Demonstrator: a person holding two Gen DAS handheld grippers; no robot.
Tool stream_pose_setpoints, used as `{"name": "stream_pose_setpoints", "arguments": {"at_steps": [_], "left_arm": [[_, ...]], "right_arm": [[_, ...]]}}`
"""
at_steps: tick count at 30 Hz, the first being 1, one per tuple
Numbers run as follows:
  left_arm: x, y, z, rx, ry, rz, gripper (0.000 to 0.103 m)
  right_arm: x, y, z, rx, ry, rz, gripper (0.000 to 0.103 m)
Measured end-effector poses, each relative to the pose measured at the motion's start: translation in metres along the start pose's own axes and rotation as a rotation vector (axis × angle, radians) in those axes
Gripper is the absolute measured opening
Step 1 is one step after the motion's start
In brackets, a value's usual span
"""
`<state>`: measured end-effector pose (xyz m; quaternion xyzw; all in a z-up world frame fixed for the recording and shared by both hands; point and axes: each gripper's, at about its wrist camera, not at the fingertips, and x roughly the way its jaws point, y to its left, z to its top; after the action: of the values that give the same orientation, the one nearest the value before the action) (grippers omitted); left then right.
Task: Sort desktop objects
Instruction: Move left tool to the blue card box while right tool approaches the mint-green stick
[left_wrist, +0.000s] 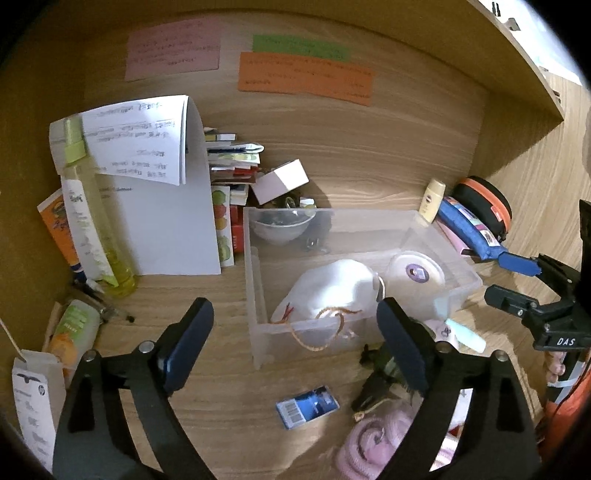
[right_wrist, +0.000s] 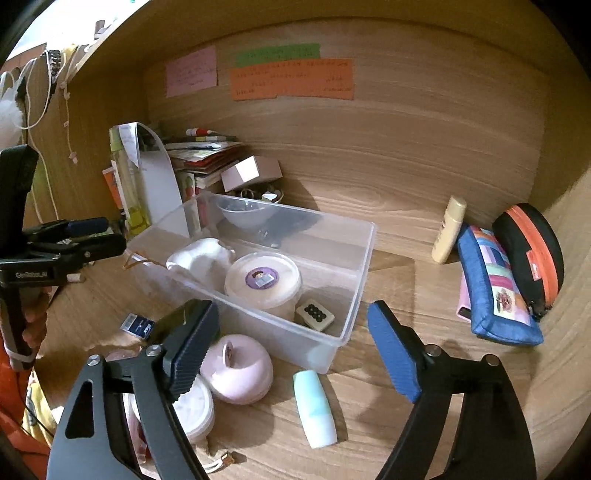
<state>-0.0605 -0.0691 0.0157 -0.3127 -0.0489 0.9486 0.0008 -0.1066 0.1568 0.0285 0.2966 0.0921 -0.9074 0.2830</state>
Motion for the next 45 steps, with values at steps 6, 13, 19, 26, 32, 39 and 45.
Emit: {"name": "stream_pose_setpoints", "arguments": {"at_steps": [6,13,19,26,32,39,45], "left_arm": [[-0.005,0.005,-0.010,-0.002,0.023,0.024,0.095],[0.002,0.016,-0.027,-0.023,0.084,0.055,0.095],[0.016,0.021,-0.045,-0.046,0.161,0.050,0.095],[0.037,0.018,-0.059,-0.078,0.262,0.017,0.095],[0.047,0.010,-0.063,-0.077,0.295,0.026,0.095],[0.058,-0.002,-0.067,-0.038,0.313,0.045,0.095],[0.061,-0.003,-0.068,0.007,0.323,0.059,0.095]], "right_arm": [[-0.005,-0.005,-0.011,0.015,0.021,-0.024,0.081],[-0.004,-0.018,-0.028,0.040,0.072,-0.055,0.081],[0.002,-0.030,-0.044,0.067,0.123,-0.076,0.081],[0.014,-0.043,-0.060,0.114,0.183,-0.071,0.081],[0.024,-0.045,-0.066,0.133,0.221,-0.038,0.081],[0.031,-0.045,-0.068,0.137,0.239,-0.016,0.081],[0.034,-0.043,-0.067,0.138,0.244,0.018,0.081]]}}
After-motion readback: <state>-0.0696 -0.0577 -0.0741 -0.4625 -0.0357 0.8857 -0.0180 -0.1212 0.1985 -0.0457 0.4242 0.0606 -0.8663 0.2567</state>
